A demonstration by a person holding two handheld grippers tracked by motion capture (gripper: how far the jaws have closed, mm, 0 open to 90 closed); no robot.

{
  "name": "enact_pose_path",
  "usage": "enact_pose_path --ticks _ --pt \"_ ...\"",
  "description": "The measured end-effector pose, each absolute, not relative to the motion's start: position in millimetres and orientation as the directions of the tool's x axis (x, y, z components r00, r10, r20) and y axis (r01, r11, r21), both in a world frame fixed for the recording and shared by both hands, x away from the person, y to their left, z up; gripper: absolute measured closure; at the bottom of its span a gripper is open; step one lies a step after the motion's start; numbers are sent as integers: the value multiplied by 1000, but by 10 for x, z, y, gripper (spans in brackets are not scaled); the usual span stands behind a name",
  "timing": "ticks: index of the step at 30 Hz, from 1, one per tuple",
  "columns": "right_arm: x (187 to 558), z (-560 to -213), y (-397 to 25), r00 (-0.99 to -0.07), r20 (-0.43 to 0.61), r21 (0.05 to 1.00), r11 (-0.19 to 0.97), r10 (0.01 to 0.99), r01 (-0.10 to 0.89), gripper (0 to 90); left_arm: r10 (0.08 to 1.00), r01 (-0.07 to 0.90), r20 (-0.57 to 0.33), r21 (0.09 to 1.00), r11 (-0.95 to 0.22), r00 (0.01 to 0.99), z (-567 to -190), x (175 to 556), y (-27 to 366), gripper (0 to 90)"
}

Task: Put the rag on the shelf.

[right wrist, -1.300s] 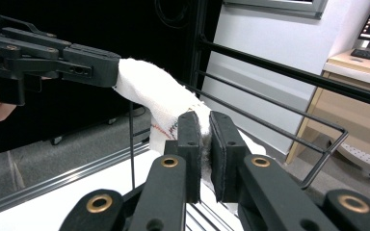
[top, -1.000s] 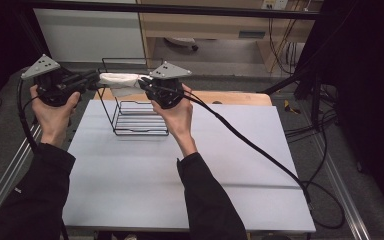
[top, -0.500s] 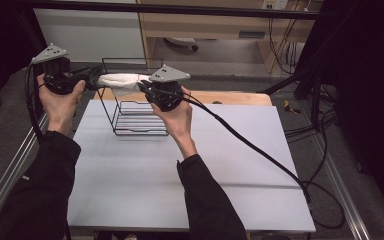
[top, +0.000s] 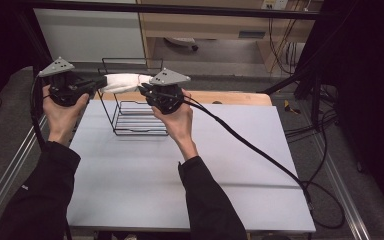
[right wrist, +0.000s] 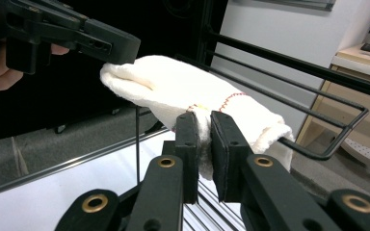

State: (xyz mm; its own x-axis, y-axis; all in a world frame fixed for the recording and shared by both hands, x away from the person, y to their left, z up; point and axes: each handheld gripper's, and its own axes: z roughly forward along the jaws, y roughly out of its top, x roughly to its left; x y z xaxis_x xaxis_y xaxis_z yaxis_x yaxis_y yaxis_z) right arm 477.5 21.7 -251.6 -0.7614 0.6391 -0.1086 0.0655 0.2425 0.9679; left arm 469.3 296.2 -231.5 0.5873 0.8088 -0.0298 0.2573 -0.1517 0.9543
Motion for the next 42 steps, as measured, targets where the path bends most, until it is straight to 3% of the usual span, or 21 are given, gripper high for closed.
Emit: enact_pose_path --ticks 8,15,23,42 --pt "4760 -2526 206 -769 -111 967 248 630 64 782 810 266 -40 953 -145 585 -2395 4700 2962 899" --pt "4703 -2431 163 -769 -89 980 193 633 45 670 812 268 -33 951 -154 583 -2423 4694 2944 900" --pt "4807 -2498 207 -781 -27 967 214 624 137 894 813 278 -23 945 -172 582 -2516 4697 2938 900" --pt "5004 -2717 309 -742 -40 944 269 669 191 894 827 293 -10 937 -187 562 -2713 4779 2883 897"
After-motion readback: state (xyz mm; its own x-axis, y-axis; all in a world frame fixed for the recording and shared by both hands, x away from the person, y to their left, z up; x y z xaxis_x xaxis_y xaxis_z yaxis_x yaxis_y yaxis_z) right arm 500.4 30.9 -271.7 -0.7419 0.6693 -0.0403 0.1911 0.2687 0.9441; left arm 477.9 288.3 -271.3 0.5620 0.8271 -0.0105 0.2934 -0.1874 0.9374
